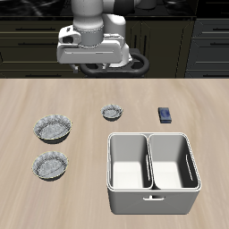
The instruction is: Place the largest bowl in the left side of the drainer and place the smallest bowl in the right side
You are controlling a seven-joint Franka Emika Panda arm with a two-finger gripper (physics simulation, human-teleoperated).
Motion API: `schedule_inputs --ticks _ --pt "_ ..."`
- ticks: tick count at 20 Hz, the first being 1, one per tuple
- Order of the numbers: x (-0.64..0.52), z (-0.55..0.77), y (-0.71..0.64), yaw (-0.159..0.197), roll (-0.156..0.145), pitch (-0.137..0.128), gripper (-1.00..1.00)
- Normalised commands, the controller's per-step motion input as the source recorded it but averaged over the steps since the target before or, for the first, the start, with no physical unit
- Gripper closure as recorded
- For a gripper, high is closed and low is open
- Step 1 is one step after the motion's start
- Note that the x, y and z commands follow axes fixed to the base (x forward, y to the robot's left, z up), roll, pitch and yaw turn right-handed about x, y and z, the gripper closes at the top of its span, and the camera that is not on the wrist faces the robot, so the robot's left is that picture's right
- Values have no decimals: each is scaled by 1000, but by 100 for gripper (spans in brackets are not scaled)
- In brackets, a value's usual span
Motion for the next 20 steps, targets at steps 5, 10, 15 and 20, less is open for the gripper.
schedule_inputs --ticks 5,10,15,20 --pt "202 -147 -220 10 -28 -6 -100" --pt "249 -142 -293 1 -23 1 -100" --pt "158 -172 -180 -12 -35 32 -100" --pt "60 -154 -98 -10 2 6 -100"
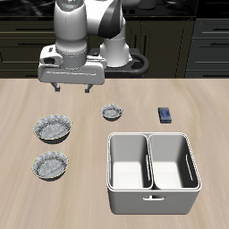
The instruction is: Place the largest bowl in the left side of the drainer and place the smallest bowl in the right side
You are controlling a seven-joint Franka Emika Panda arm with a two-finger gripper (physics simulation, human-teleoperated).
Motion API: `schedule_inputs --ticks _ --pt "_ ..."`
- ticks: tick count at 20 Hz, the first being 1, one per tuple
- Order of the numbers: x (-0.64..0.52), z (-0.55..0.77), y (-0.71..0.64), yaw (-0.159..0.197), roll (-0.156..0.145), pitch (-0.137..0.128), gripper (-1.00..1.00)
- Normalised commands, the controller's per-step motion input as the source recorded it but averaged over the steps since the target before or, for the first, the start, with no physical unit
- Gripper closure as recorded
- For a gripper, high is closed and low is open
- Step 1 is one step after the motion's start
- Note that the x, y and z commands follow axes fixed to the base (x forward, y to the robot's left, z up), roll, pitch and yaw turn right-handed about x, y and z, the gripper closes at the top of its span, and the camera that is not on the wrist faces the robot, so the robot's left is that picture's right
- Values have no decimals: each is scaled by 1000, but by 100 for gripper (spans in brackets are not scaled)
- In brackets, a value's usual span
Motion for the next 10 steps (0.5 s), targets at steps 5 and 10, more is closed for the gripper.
schedule_inputs --ticks 5,10 --pt "17 -214 -73 -17 21 22 -100" --pt "29 -202 -110 -11 7 8 -100"
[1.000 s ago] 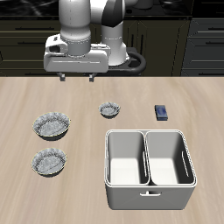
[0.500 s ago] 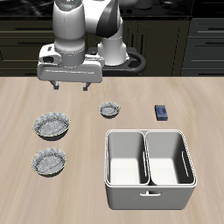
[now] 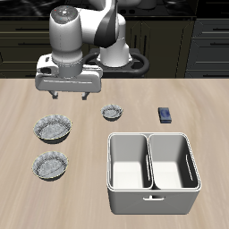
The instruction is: Place the largest bowl in the left side of the drainer and place the smallest bowl in the right side
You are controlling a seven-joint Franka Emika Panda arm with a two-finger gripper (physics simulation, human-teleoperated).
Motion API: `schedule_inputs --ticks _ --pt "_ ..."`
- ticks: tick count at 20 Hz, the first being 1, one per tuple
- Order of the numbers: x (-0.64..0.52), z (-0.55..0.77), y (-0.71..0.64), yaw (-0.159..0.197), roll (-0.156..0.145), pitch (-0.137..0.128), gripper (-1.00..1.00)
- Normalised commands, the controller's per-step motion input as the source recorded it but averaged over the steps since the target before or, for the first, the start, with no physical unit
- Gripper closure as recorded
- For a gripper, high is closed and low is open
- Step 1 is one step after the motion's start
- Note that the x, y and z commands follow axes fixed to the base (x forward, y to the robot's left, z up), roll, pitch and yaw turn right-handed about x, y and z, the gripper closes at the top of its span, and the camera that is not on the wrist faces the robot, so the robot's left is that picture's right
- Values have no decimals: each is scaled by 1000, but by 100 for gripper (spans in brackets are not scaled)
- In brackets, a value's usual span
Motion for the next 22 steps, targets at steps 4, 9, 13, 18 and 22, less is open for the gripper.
schedule_inputs --ticks 4,9,13,18,22 --pt "31 -215 -97 -9 6 13 -100" --pt "-19 -253 -32 -20 18 14 -100" --pt "-47 -246 40 5 6 -6 -100" --pt "-2 -347 -84 -15 3 37 -100" --pt "-52 -202 16 -4 -3 15 -100"
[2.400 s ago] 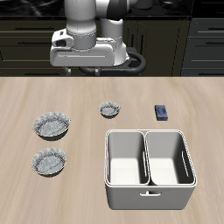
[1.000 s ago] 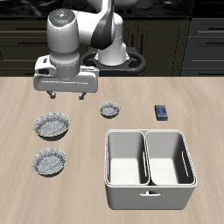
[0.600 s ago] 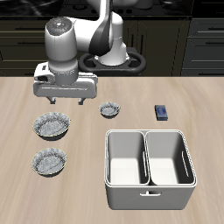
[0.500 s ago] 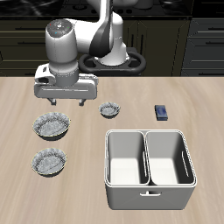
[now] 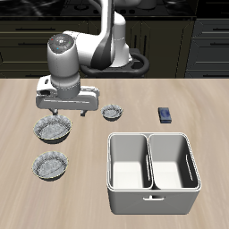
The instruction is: Place the largest bowl in the left side of the drainer and place the smallest bowl in the right side
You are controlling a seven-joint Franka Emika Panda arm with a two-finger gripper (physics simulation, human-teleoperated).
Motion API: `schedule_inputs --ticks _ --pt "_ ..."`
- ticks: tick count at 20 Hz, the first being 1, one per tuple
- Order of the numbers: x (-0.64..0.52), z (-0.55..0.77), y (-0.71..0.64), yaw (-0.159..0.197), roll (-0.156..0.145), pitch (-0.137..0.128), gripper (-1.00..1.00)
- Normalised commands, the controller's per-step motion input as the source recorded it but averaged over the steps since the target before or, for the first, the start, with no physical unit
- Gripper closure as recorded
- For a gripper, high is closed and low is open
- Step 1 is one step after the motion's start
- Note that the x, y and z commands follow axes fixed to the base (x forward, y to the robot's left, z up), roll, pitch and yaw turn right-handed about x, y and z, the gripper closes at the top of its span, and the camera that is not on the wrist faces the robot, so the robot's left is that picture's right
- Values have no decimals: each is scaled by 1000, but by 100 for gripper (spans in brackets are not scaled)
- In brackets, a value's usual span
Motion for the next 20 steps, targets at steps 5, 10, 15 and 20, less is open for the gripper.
schedule_inputs --ticks 5,10,15,20 --pt "-67 -240 -29 -14 1 22 -100" --pt "-24 -228 -20 -17 -4 36 -100" --pt "-19 -219 17 -9 8 32 -100" --pt "16 -272 108 8 19 48 -100"
